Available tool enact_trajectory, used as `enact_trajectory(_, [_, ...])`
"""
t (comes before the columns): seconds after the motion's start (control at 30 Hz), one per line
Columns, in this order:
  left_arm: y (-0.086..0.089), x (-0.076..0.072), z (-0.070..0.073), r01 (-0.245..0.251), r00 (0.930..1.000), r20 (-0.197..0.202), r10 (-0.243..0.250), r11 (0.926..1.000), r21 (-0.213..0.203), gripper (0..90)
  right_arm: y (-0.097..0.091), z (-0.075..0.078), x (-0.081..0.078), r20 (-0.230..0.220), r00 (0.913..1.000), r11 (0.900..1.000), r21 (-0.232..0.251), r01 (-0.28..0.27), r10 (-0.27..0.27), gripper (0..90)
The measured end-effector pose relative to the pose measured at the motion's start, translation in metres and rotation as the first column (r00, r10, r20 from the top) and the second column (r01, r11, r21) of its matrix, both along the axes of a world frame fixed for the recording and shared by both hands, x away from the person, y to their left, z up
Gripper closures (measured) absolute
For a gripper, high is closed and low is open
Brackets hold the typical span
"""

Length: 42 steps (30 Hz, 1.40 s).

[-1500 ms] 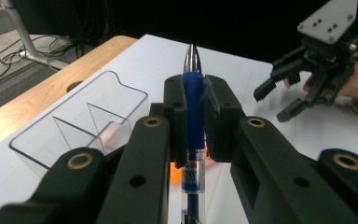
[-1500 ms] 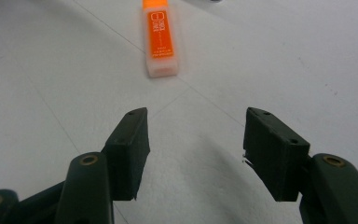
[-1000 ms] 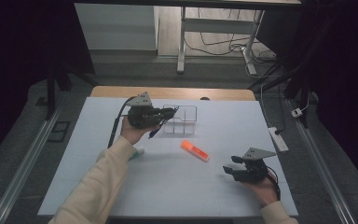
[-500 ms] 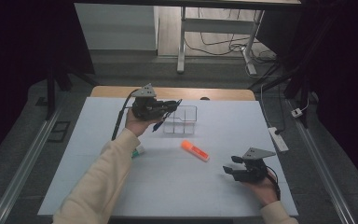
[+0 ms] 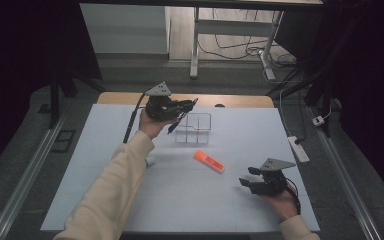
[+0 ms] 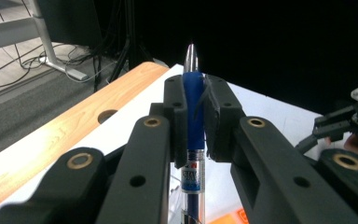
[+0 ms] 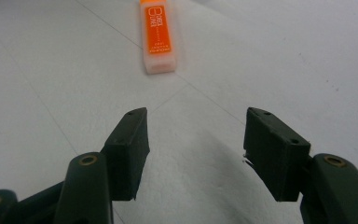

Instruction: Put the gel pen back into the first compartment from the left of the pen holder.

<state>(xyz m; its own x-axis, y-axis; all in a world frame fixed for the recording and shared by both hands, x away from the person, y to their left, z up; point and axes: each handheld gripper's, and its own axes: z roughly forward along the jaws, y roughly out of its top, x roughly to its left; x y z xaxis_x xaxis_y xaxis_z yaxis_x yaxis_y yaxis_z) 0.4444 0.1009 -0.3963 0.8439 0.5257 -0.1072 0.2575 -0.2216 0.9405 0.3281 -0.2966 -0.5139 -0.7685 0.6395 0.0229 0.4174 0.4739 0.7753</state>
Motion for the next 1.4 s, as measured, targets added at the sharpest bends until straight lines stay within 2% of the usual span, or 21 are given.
enact_trajectory(0.33, [-0.002, 0.011, 0.001, -0.009, 1.0, -0.003, 0.009, 0.9999, -0.009, 80.1, 0.0, 0.0, 0.0, 0.0, 1.0, 1.0, 0.0, -0.002, 0.002, 39.6])
enact_trajectory(0.6, [-0.006, 0.025, -0.001, -0.025, 0.9996, -0.009, 0.025, 0.9996, 0.011, 80.1, 0.001, -0.001, 0.0, 0.0, 1.0, 1.0, -0.006, -0.005, 0.005, 39.6])
enact_trajectory(0.83, [-0.011, 0.036, 0.001, -0.03, 0.9996, -0.002, 0.03, 0.9993, -0.021, 80.0, 0.001, -0.001, 0.0, -0.002, 1.0, 1.0, -0.009, -0.002, 0.002, 39.6])
enact_trajectory(1.1, [-0.016, 0.049, -0.007, -0.047, 0.9988, -0.01, 0.047, 0.9988, -0.014, 80.0, 0.002, -0.001, -0.001, -0.002, 1.0, 0.9999, -0.011, -0.005, 0.005, 39.6])
enact_trajectory(1.4, [-0.015, 0.06, -0.014, -0.076, 0.9971, -0.01, 0.076, 0.9964, -0.036, 79.8, 0.002, -0.001, 0.0, -0.004, 1.0, 0.9998, -0.017, -0.008, 0.008, 39.5])
